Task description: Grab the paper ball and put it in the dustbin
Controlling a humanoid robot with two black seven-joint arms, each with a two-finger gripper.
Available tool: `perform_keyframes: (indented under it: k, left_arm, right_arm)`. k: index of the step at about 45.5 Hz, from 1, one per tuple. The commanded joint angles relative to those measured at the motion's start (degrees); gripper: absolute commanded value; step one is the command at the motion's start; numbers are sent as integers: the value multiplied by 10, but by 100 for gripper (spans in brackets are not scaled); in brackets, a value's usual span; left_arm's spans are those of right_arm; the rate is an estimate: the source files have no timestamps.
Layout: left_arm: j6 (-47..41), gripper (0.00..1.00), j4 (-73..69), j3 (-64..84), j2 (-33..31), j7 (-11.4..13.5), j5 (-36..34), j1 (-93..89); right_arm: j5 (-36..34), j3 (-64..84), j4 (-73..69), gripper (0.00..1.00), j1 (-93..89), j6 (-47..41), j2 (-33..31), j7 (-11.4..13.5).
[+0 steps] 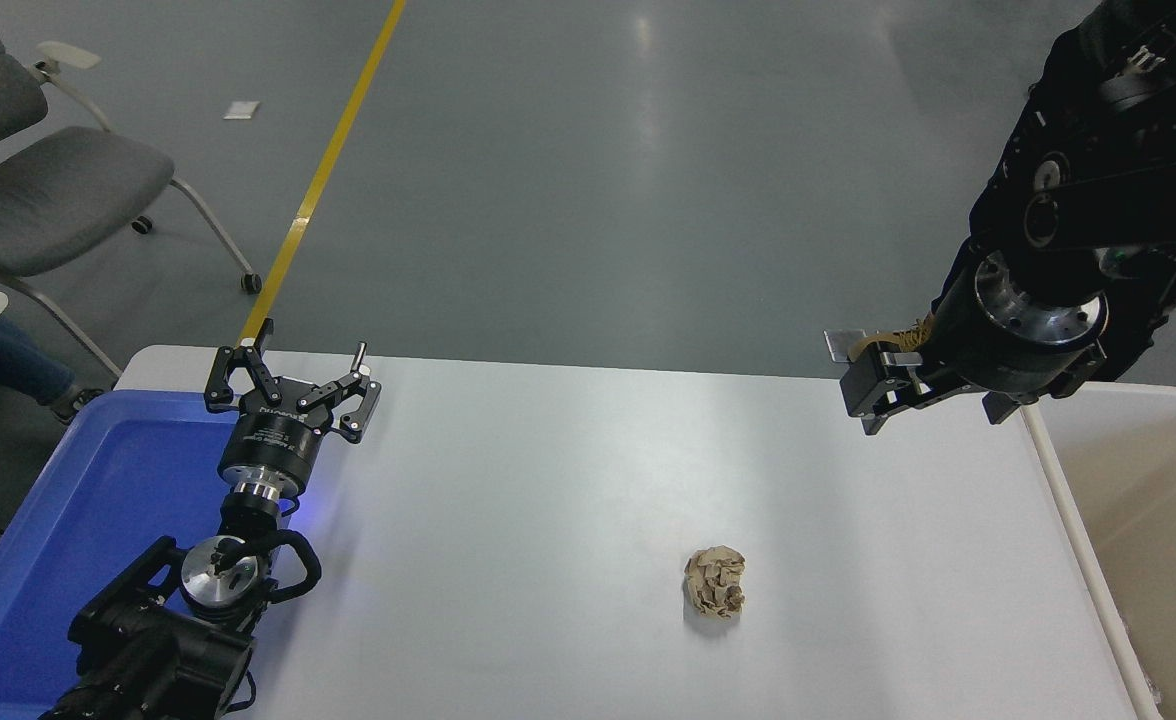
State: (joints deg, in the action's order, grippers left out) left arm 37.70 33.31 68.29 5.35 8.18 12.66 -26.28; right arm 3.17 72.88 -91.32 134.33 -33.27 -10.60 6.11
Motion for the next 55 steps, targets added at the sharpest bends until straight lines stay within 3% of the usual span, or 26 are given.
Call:
perform_keyframes:
  k: [1,55]
  left_arm:
    - [0,99,0,1,-1,0,0,0]
    - [0,99,0,0,0,0,0,0]
  right_arm:
    - [1,0,0,100,1,0,0,0]
    - [-2,-12,1,100,3,2,0,0]
